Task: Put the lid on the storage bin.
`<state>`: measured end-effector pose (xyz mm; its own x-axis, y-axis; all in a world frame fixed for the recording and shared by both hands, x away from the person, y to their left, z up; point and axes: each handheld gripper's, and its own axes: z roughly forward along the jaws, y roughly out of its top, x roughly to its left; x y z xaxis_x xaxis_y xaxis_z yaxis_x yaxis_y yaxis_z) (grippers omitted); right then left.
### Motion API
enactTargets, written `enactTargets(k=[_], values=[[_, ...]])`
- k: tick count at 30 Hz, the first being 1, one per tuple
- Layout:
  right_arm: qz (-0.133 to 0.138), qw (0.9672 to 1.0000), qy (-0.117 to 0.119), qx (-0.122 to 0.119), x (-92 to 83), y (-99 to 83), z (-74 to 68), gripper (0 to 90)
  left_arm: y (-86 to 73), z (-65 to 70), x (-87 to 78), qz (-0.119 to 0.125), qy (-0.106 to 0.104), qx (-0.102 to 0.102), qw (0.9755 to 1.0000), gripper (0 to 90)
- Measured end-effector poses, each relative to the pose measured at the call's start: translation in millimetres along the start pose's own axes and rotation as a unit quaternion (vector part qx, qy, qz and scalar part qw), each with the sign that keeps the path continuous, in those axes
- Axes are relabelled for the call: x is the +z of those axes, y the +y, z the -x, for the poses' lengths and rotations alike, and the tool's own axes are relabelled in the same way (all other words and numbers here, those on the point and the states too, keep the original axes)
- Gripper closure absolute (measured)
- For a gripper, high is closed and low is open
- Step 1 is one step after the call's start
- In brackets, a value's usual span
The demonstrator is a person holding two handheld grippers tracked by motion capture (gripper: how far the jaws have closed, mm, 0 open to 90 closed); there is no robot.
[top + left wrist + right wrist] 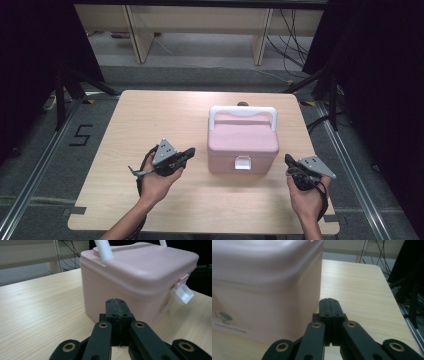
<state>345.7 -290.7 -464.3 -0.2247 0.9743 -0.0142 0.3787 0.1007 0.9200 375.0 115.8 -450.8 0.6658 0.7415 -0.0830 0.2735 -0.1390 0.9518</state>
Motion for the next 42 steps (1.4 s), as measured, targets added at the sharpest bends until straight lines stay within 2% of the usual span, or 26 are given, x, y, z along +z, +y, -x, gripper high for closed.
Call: enactTargets(k=[1,2,4,5,6,7,10,11,12,14,16,17,18,20,23,24,26,27,29,31,32,33,37,40,41,42], values=[[-0.008,0.9999,0.002,0.012,-1.4,-2.7,-1.0,90.0,-1.4,-2.2,-2.1,-0.001,0.003,0.001,1.0,89.3],[-0.01,0.9999,0.0,-0.001,-1.8,-4.9,1.2,90.0,-3.0,-4.6,-4.0,0.001,0.005,0.001,1.0,89.2],[-0.021,0.9995,0.0,0.022,-3.4,-10.8,0.3,90.0,-6.4,-10.3,-8.8,0.003,0.012,-0.001,0.9999,88.6],[-0.016,0.9996,0.001,0.022,-3.3,-13.3,1.5,90.0,-7.7,-13.0,-11.8,0.002,0.017,-0.002,0.9998,88.2],[-0.017,0.9998,0.0,0.006,-3.6,-15.7,5.1,90.0,-9.2,-15.9,-14.5,0.002,0.021,-0.003,0.9998,87.6],[-0.019,0.9995,0.003,0.026,-4.8,-18.3,4.0,90.0,-10.9,-18.9,-17.2,0.003,0.026,-0.004,0.9997,87.0],[-0.02,0.9997,-0.005,0.013,-6.5,-25.9,11.7,89.6,-16.0,-27.3,-25.0,0.004,0.035,-0.006,0.9993,85.8],[-0.023,0.9996,-0.001,0.019,-7.3,-28.3,14.1,89.3,-18.0,-30.0,-27.9,0.002,0.04,-0.006,0.9992,85.3],[-0.029,0.999,-0.011,0.032,-9.8,-30.5,13.8,88.9,-20.5,-32.5,-30.4,0.002,0.044,-0.008,0.999,84.9],[-0.026,0.9992,-0.015,0.028,-11.7,-35.0,20.9,87.4,-26.0,-37.9,-35.6,0.0,0.052,-0.012,0.9986,83.9],[-0.024,0.9985,-0.021,0.045,-14.2,-38.9,24.0,85.6,-31.9,-43.6,-40.8,0.0,0.059,-0.013,0.9982,82.8],[-0.032,0.9989,-0.026,0.024,-16.2,-40.1,30.1,85.0,-35.0,-46.2,-43.8,-0.001,0.064,-0.014,0.9978,82.2],[-0.028,0.9988,-0.028,0.029,-17.0,-41.8,32.1,84.2,-38.1,-49.3,-46.9,-0.004,0.07,-0.014,0.9975,81.4],[-0.03,0.9978,-0.035,0.048,-20.3,-44.6,34.0,81.7,-45.1,-54.9,-52.8,-0.004,0.079,-0.022,0.9966,79.2],[-0.026,0.9982,-0.041,0.034,-21.8,-50.3,43.2,78.5,-56.6,-64.1,-61.6,-0.009,0.1,-0.025,0.9946,74.4],[-0.036,0.9971,-0.044,0.051,-24.5,-51.3,42.5,77.0,-60.9,-67.0,-64.5,-0.011,0.107,-0.027,0.9938,72.4],[-0.025,0.9978,-0.047,0.041,-24.4,-54.8,47.6,74.0,-70.2,-73.3,-69.8,-0.009,0.114,-0.04,0.9926,69.0],[-0.031,0.9969,-0.055,0.047,-26.1,-56.4,47.8,72.9,-74.5,-76.4,-71.9,-0.004,0.118,-0.047,0.9919,67.5],[-0.02,0.9968,-0.057,0.052,-26.4,-58.7,49.2,70.7,-81.5,-81.5,-77.0,-0.001,0.133,-0.054,0.9897,63.5],[-0.016,0.9972,-0.058,0.044,-25.9,-60.2,51.6,68.4,-87.4,-86.6,-81.2,0.002,0.142,-0.063,0.9878,59.2],[-0.02,0.9972,-0.053,0.049,-26.9,-60.0,51.0,67.3,-89.6,-89.0,-82.8,0.004,0.145,-0.066,0.9873,57.1],[-0.013,0.9966,-0.061,0.054,-26.4,-60.6,49.3,66.5,-90.9,-90.2,-84.6,0.004,0.151,-0.07,0.9861,55.5],[-0.012,0.997,-0.062,0.045,-26.2,-60.4,50.9,63.2,-94.5,-93.4,-88.2,0.016,0.159,-0.079,0.984,49.5],[-0.009,0.9955,-0.061,0.072,-27.6,-60.6,47.9,61.3,-95.7,-92.8,-88.6,0.021,0.162,-0.081,0.9833,46.1],[0.001,0.9964,-0.061,0.059,-26.6,-61.7,50.0,60.7,-95.6,-92.7,-88.5,0.022,0.162,-0.082,0.9831,45.6],[0.006,0.9965,-0.057,0.06,-26.2,-62.5,50.4,60.4,-95.3,-92.6,-88.0,0.024,0.161,-0.083,0.9832,45.1]])
